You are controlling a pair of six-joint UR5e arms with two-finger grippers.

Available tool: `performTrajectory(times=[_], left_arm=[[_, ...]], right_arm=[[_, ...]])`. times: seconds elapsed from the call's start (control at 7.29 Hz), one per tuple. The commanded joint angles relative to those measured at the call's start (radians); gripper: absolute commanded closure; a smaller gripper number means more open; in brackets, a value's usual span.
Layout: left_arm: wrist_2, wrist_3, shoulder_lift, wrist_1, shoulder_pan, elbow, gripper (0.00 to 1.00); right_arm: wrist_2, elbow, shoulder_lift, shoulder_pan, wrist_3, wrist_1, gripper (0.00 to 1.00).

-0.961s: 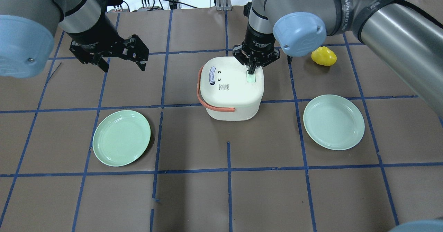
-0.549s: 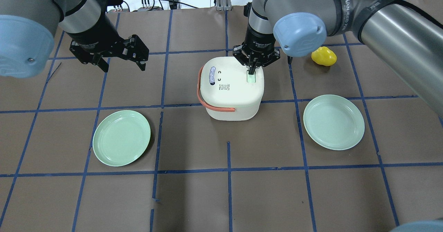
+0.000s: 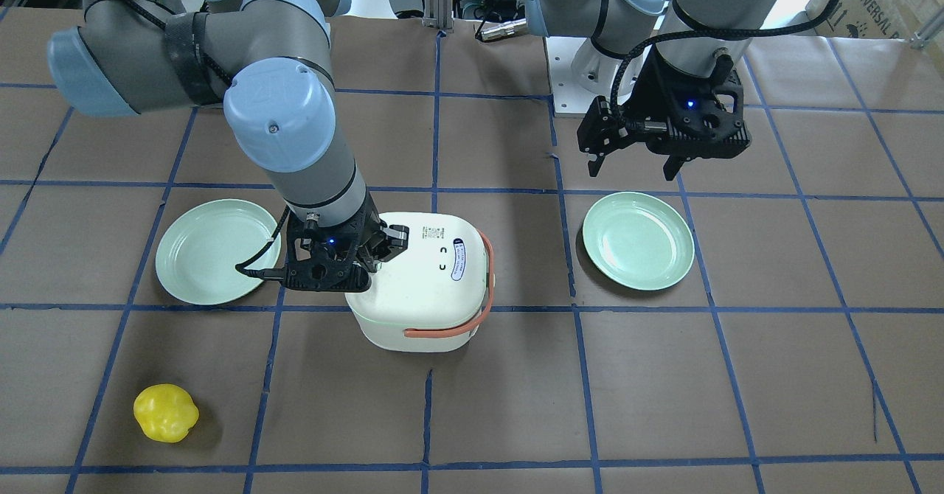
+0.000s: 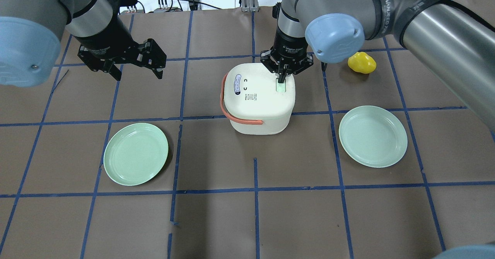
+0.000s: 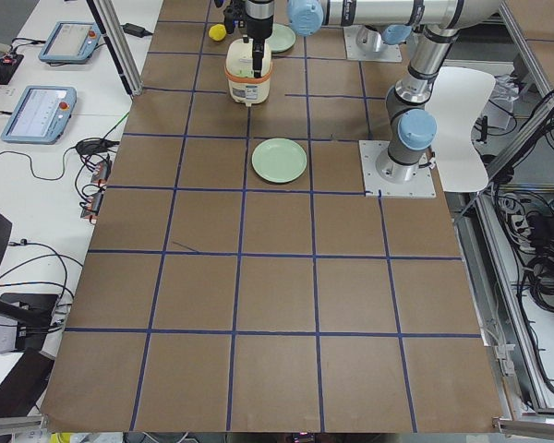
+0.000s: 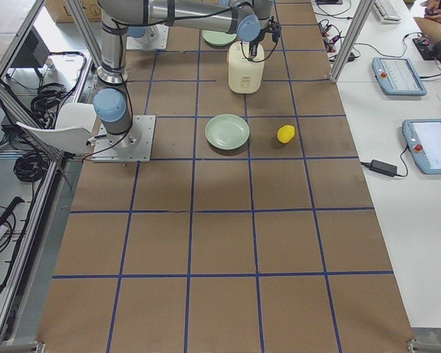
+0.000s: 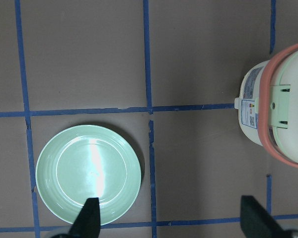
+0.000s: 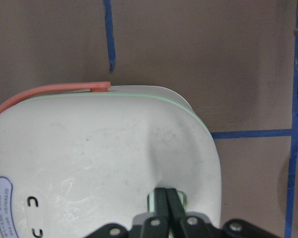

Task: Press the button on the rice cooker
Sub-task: 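Press down on the rice cooker's lid button with the right gripper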

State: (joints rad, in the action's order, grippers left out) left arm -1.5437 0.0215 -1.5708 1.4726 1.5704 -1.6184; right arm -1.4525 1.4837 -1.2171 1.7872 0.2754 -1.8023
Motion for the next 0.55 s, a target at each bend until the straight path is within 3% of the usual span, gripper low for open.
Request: performTrajectory(times=[0.0, 0.41], left_arm=[[0.000, 0.000, 0.000, 0.000, 0.000, 0.000, 0.00], [-0.001, 0.000, 0.000, 0.000, 0.000, 0.000, 0.00]], right_arm=[[0.000, 0.006, 0.005, 0.000, 0.001, 0.000, 0.85], [-0.008, -0.019, -0.010, 0.000, -0.001, 0.018, 0.84]])
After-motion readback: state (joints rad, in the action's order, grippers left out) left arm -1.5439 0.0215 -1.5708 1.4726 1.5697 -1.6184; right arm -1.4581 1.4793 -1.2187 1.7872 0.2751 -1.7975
